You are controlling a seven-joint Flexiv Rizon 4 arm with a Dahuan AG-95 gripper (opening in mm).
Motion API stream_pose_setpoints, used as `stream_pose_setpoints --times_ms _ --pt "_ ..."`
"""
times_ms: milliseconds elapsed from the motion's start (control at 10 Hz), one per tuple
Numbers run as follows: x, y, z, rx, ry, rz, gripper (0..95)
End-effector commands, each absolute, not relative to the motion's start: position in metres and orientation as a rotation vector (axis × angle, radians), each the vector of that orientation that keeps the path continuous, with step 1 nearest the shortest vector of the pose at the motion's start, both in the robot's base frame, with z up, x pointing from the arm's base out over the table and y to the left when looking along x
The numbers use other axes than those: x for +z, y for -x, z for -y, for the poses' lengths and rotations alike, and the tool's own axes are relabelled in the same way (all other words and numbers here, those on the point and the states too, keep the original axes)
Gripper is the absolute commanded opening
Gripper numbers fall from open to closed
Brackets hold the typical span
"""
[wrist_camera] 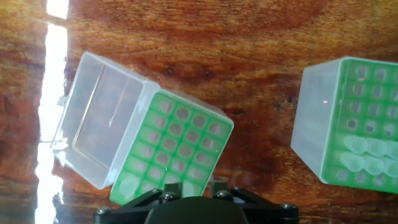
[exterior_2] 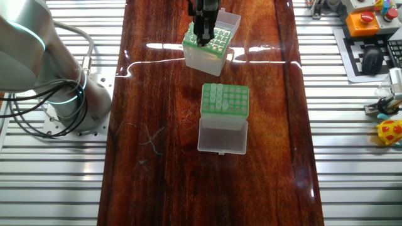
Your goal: Transfer all large pipette tips from one holder to another
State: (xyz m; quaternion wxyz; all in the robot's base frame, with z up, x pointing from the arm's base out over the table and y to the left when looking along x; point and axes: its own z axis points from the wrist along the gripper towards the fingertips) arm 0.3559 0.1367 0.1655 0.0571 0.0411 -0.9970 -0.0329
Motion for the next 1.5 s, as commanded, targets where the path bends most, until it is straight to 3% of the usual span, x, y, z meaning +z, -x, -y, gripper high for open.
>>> stream_pose_setpoints --times_ms 100,700,800,1400,1500 --pt "0.164 -0.355 -0.136 -0.102 -0.143 3.025 38.0" --pt "0.158 -0.348 -0.135 -0.113 -0.195 3.026 38.0" --pt "0.157 -0.348 -0.136 -0.112 -0.198 3.025 19.0" --pt "0.15 -0.351 -0.144 -0.109 -0.198 3.025 19.0" --pt "0.149 -0.352 -0.145 -0.107 -0.198 3.025 0.0"
